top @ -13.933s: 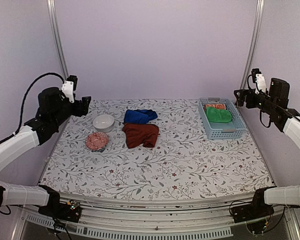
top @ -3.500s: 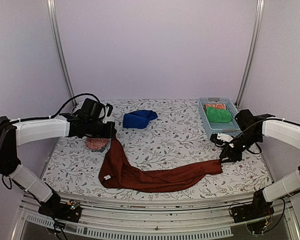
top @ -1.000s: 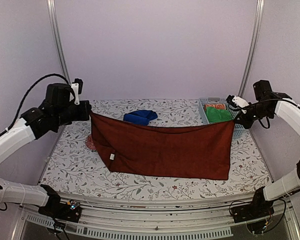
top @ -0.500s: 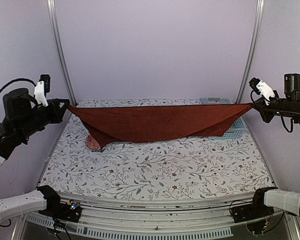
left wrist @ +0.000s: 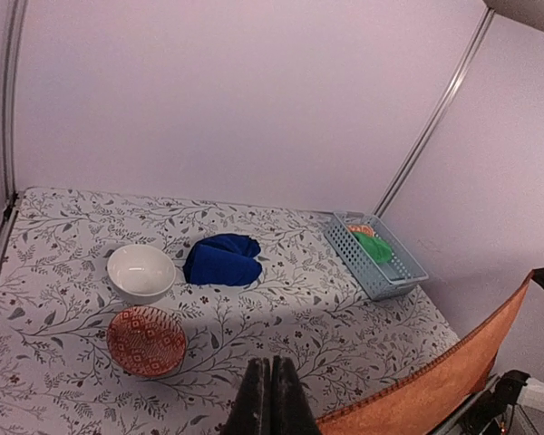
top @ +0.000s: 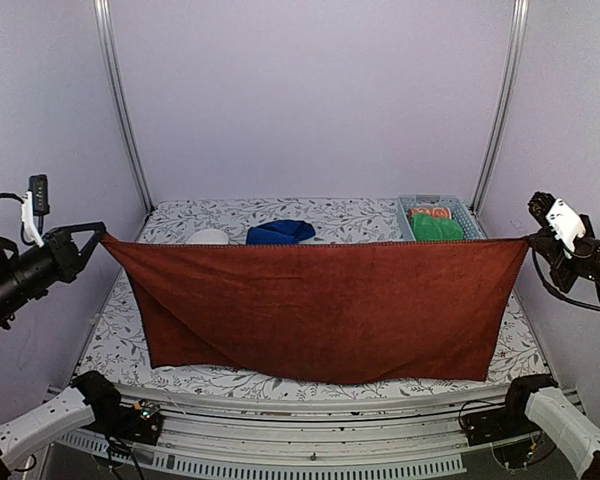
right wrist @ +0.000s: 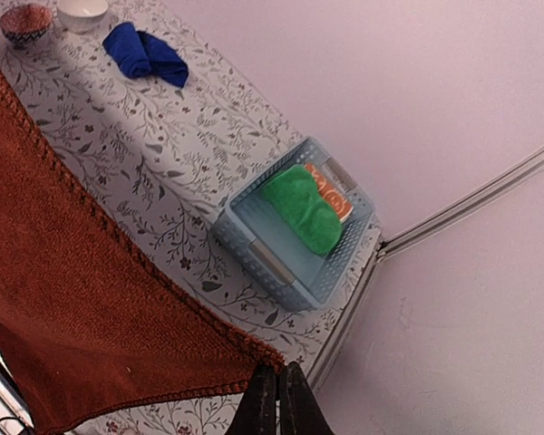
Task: Roll the towels
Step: Flatten out the towel at the center of the board, then pick up the towel from the center of the board.
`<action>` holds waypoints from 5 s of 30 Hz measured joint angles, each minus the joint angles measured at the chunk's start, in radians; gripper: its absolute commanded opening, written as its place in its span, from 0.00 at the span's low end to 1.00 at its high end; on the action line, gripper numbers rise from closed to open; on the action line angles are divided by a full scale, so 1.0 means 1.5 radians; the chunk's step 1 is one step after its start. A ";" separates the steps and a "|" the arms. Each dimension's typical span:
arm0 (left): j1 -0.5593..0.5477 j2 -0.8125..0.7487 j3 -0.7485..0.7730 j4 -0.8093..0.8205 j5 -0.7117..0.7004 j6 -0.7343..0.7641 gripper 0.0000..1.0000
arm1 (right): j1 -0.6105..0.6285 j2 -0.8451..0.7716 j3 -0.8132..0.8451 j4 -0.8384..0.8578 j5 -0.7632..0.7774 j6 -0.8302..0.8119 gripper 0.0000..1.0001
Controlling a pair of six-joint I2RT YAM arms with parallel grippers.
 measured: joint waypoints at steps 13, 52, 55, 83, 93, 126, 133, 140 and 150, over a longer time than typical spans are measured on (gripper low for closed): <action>0.015 0.552 -0.124 0.126 -0.070 0.012 0.00 | -0.001 0.420 -0.281 0.186 0.038 -0.051 0.06; 0.014 0.703 -0.039 0.123 0.087 0.010 0.00 | 0.036 0.666 -0.169 0.336 0.048 0.095 0.20; -0.008 0.788 0.062 0.133 0.090 0.010 0.00 | 0.041 0.687 -0.169 0.346 0.048 0.099 0.20; 0.170 0.971 0.129 0.073 -0.071 0.046 0.00 | 0.041 0.959 0.121 0.403 0.150 0.135 0.21; 0.133 0.849 0.101 0.101 -0.020 0.079 0.06 | 0.045 0.830 0.019 0.347 0.098 0.149 0.28; 0.009 0.816 -0.015 0.171 0.041 0.080 0.16 | 0.074 0.916 0.058 0.287 0.186 0.139 0.17; 0.002 0.754 -0.047 0.164 0.038 0.049 0.12 | 0.063 0.909 0.064 0.272 0.156 0.125 0.33; -0.043 0.680 -0.119 0.149 0.116 -0.001 0.03 | 0.062 0.723 -0.039 0.214 0.083 0.113 0.33; -0.107 0.653 -0.241 0.089 0.165 -0.090 0.00 | 0.062 0.584 -0.324 0.156 0.088 0.040 0.27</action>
